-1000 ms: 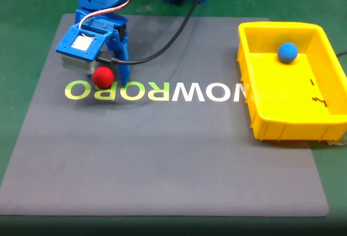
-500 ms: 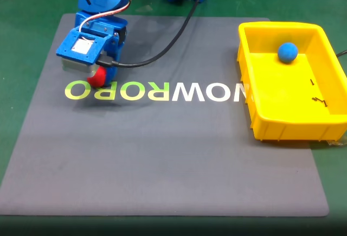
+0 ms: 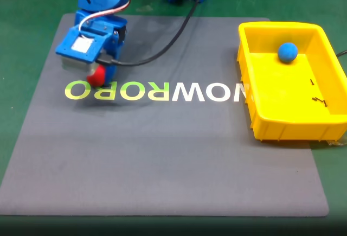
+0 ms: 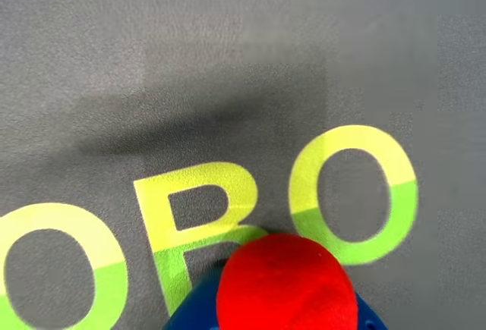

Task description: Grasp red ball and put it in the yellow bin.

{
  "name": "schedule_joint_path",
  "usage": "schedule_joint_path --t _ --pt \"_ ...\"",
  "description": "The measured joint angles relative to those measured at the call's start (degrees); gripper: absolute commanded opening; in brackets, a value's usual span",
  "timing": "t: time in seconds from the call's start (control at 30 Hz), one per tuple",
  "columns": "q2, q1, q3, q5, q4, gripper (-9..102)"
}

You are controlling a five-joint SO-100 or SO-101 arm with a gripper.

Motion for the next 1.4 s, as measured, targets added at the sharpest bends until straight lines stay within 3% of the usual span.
schedule_joint_path --t 0.33,0.8,1.1,1.4 --pt "21.9 -6.6 8.3 2.7 0.0 0" --pt "53.2 -36.4 28.9 13.6 -3.1 0" --pt "52.6 -51.2 29.1 19.4 -7.9 0" --pt "42.6 -56.2 29.1 20.9 -17.6 0"
